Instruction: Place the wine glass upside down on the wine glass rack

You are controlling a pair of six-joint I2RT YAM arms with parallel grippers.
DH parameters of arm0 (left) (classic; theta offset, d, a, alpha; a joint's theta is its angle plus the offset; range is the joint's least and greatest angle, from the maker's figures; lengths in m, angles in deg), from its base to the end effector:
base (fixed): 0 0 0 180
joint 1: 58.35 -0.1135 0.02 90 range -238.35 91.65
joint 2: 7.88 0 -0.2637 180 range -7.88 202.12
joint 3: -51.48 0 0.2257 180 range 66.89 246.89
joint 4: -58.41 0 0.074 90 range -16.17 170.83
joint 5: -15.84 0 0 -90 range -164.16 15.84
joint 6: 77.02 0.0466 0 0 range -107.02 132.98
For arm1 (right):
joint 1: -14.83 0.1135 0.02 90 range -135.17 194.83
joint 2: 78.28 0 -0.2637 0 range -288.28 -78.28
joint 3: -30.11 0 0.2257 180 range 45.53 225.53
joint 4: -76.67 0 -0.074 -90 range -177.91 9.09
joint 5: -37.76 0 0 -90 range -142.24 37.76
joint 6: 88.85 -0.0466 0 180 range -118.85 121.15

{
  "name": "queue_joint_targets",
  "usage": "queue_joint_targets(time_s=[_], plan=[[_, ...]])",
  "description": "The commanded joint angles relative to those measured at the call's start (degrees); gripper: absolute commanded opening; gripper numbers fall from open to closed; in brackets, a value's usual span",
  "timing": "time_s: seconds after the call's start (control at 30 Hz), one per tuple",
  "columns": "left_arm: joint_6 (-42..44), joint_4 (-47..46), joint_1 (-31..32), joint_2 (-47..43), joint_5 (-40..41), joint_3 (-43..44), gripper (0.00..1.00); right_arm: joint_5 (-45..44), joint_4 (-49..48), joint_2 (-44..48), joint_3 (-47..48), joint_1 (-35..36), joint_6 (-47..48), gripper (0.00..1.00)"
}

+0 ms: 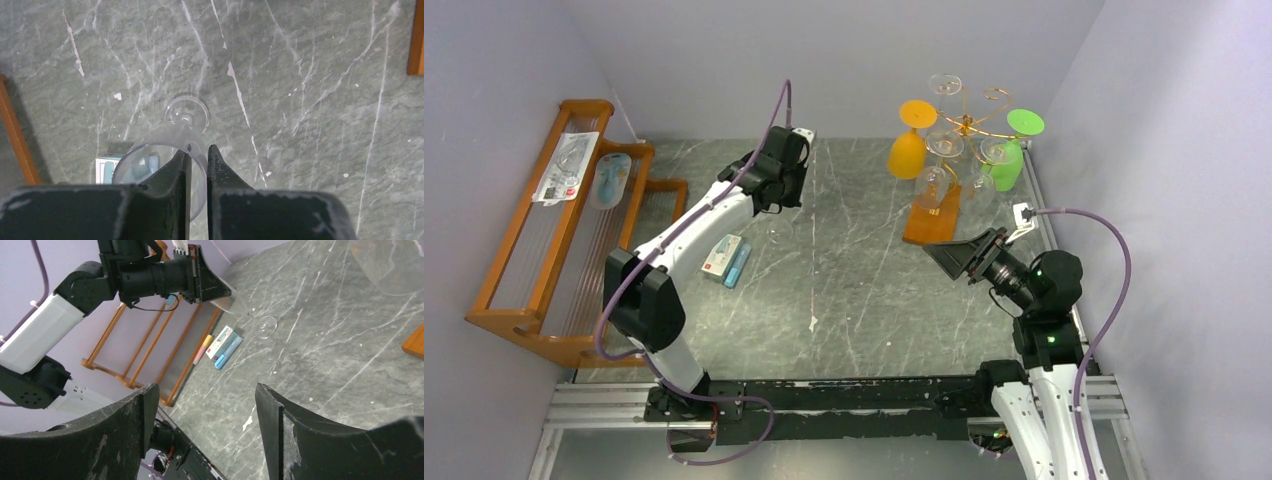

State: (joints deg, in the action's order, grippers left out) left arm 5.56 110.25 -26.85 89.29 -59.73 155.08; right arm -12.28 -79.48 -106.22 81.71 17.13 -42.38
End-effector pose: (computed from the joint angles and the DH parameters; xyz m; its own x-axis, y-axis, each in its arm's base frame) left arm 0.3137 -0.1786 0.3156 -0.6482 0.2505 -0.7191 0.2754 0.9575 0.0853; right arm 0.1022 0.0341 0.3273 -0.4656 0.5096 -0.7235 -0.4853 0.5367 0.6903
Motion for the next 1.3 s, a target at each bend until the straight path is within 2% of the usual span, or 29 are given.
queue_joint_targets(time_s=[0.0,0.27,0.43,0.57,0.7,0.9,1.03,1.27], plan=[[0.71,0.76,1.23,-3.01,-0.2,0.86,0.05,-2.04,-0.16,0.96,-1.63,-0.15,-3.06,0.74],[-1.82,-1.77,4.53,-10.46,-12.36,-1.46,0.05,-9.01,1.73,5.01,-6.18,-0.11,-10.29,0.73],[-5.11,-15.34,7.27,-17.3,-19.5,-10.68,0.05,-14.91,3.54,8.6,-9.88,-0.11,-18.94,0.74],[-8.87,-23.48,10.21,-20.24,-20.49,-16.8,0.05,-20.34,6.59,10.77,-12.12,-0.11,-26.28,0.75],[-10.88,-33.48,14.76,-24.16,-18.7,-25.83,0.05,-25.58,11.79,12.82,-11.94,-0.11,-28.21,0.76],[-12.61,-48.05,21.65,-29.31,-14.6,-37.87,0.05,-24.67,14.66,12.41,-15.87,-0.11,-36.28,0.73],[-12.23,-55.58,26.35,-29.04,-12.15,-40.87,0.05,-22.45,12.05,10.93,-18.81,-0.12,-39.29,0.67],[-9.34,-62.68,33.86,-25.52,-4.75,-40.27,0.05,-18.81,7.59,3.63,-19.94,0.68,-40.86,0.67]])
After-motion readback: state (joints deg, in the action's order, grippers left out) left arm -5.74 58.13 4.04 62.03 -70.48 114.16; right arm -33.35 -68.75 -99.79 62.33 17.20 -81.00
